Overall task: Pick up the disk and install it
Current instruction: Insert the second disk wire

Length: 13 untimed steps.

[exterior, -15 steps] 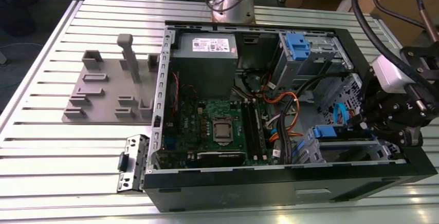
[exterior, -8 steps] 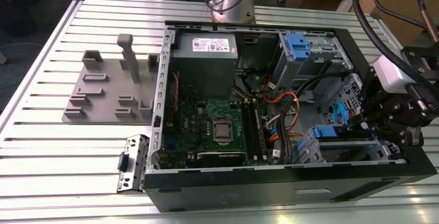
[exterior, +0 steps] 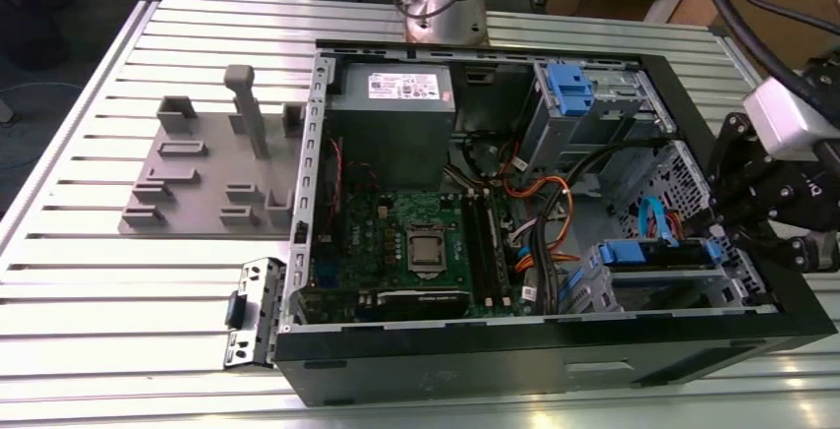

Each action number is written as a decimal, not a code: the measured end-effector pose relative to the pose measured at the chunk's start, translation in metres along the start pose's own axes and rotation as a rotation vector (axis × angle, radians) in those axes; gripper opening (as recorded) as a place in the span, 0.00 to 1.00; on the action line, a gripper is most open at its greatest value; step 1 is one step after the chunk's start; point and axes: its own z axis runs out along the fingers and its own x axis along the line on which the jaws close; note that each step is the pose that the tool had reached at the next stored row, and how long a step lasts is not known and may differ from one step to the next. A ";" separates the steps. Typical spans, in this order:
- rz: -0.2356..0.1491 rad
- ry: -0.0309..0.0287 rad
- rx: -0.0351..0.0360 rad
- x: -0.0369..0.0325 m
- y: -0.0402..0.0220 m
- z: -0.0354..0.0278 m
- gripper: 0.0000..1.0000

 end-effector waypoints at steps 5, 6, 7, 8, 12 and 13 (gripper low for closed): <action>0.001 0.0001 -0.0026 -0.0025 -0.0008 -0.0156 0.10; 0.000 0.0000 -0.0030 -0.0028 -0.0009 -0.0171 0.10; 0.000 -0.0002 -0.0030 -0.0028 -0.0009 -0.0173 0.10; 0.000 -0.0002 -0.0031 -0.0028 -0.0009 -0.0173 0.10; 0.000 0.0000 -0.0031 -0.0028 -0.0009 -0.0174 0.10; 0.000 -0.0001 -0.0031 -0.0028 -0.0009 -0.0174 0.10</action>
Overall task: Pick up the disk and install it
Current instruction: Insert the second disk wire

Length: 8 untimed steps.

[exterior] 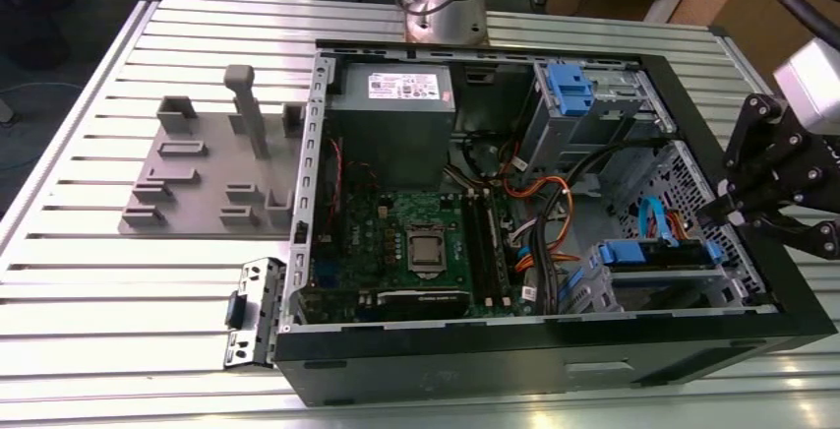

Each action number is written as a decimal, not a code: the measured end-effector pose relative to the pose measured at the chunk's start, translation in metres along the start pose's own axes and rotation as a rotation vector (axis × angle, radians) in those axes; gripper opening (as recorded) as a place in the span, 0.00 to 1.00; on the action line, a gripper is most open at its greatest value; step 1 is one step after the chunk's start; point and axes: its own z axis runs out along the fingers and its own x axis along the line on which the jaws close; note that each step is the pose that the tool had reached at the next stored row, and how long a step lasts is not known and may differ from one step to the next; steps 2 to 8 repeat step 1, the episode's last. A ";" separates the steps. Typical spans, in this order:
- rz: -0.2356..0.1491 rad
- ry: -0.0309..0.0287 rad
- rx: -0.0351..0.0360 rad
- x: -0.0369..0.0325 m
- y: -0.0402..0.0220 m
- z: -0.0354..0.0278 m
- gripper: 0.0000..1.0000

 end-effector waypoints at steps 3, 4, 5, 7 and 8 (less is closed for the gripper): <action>0.000 0.0001 0.0000 0.0000 0.0000 0.0000 0.10; 0.000 0.0001 0.0000 0.0000 0.0000 0.0000 0.10; 0.000 0.0001 0.0000 0.0000 0.0000 0.0000 0.10; 0.000 0.0001 0.0000 0.0000 0.0000 0.0000 0.10; 0.000 0.0001 0.0000 0.0000 0.0000 0.0000 0.10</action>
